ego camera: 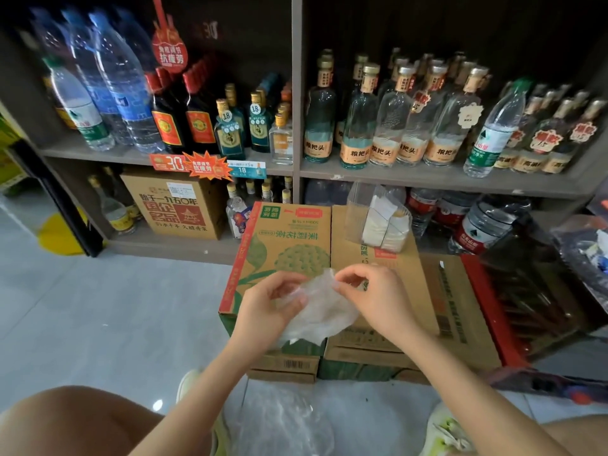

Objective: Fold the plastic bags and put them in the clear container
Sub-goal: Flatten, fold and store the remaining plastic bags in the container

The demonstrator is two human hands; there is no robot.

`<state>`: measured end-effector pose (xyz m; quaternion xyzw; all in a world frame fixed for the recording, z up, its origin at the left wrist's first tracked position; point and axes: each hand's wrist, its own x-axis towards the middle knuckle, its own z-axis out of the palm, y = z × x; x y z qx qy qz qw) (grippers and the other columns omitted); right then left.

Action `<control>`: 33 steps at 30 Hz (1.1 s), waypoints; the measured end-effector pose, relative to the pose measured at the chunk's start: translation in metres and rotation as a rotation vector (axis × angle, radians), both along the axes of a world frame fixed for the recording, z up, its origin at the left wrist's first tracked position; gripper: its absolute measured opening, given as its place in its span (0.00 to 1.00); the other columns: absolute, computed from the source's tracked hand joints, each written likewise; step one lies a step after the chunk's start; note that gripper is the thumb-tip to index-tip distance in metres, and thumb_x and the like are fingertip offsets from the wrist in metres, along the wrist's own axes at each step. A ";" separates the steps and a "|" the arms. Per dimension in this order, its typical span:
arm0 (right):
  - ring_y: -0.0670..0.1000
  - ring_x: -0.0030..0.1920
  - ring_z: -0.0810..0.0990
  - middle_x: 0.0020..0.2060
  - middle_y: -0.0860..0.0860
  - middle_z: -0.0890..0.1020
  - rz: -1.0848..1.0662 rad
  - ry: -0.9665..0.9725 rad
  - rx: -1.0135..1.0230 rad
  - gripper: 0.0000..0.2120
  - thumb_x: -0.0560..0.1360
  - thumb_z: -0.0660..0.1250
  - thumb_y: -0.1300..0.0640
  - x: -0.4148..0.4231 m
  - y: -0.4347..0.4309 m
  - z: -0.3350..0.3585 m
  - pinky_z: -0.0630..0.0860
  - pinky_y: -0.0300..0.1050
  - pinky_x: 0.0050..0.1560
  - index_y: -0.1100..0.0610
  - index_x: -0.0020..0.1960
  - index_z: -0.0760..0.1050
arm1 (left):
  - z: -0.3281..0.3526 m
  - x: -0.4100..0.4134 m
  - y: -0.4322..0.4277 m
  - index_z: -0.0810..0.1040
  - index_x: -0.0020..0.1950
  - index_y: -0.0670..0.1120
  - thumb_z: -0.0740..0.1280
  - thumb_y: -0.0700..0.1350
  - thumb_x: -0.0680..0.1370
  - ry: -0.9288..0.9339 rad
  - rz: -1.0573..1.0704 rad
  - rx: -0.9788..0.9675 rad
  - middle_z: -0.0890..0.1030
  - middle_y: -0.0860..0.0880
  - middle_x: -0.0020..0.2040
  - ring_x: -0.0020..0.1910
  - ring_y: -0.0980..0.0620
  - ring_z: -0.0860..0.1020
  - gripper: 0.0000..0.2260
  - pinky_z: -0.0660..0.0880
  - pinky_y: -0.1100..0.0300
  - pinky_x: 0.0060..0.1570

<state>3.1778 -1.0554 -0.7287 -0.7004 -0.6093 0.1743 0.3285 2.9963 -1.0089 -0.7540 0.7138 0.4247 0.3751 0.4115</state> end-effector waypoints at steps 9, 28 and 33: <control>0.41 0.41 0.79 0.38 0.46 0.83 -0.035 0.401 0.122 0.06 0.71 0.72 0.63 0.015 -0.014 0.016 0.74 0.32 0.44 0.52 0.41 0.80 | 0.012 -0.022 -0.001 0.73 0.62 0.62 0.70 0.68 0.61 -0.107 -0.048 -0.143 0.75 0.63 0.60 0.59 0.69 0.71 0.31 0.69 0.57 0.62; 0.49 0.43 0.81 0.39 0.51 0.82 0.182 0.884 -0.103 0.13 0.65 0.72 0.62 0.023 -0.012 0.031 0.78 0.40 0.50 0.59 0.50 0.81 | 0.010 0.007 -0.002 0.81 0.50 0.53 0.73 0.36 0.73 -0.185 -0.050 -0.206 0.78 0.52 0.39 0.43 0.58 0.78 0.13 0.74 0.63 0.50; 0.47 0.37 0.81 0.34 0.51 0.83 0.106 0.777 -0.051 0.02 0.71 0.69 0.65 0.027 -0.008 0.033 0.78 0.36 0.42 0.63 0.44 0.80 | 0.017 -0.003 0.004 0.82 0.39 0.43 0.76 0.42 0.67 -0.251 -0.098 -0.346 0.81 0.46 0.37 0.39 0.54 0.79 0.05 0.75 0.63 0.44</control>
